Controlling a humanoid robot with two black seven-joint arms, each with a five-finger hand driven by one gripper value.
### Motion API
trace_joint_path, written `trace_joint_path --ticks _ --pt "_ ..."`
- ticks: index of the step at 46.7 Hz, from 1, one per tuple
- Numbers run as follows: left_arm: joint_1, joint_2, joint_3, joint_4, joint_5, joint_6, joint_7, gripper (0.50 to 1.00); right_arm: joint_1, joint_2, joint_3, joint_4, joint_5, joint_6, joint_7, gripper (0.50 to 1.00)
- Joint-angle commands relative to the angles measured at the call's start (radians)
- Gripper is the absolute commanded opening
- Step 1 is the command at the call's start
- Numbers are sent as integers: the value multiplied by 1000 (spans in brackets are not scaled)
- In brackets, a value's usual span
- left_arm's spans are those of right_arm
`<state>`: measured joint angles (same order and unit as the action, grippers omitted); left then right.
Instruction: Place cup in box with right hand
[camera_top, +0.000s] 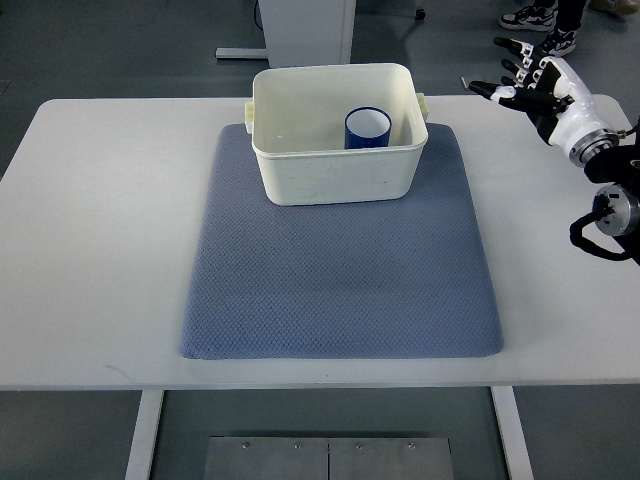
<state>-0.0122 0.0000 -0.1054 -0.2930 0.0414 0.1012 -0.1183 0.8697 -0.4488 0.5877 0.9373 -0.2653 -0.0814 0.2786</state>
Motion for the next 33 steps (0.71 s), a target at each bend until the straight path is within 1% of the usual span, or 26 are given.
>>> trace_joint_path --ticks 1,14,33 --pt "0 0 0 0 0 0 0 1000 -41 1 56 -2 0 0 1 1000" --pt "0 0 1 0 0 0 0 1000 -112 21 96 -3 -2 0 4 1000" --pt "0 0 0 0 0 0 0 1000 -232 228 294 -9 -3 0 4 1000"
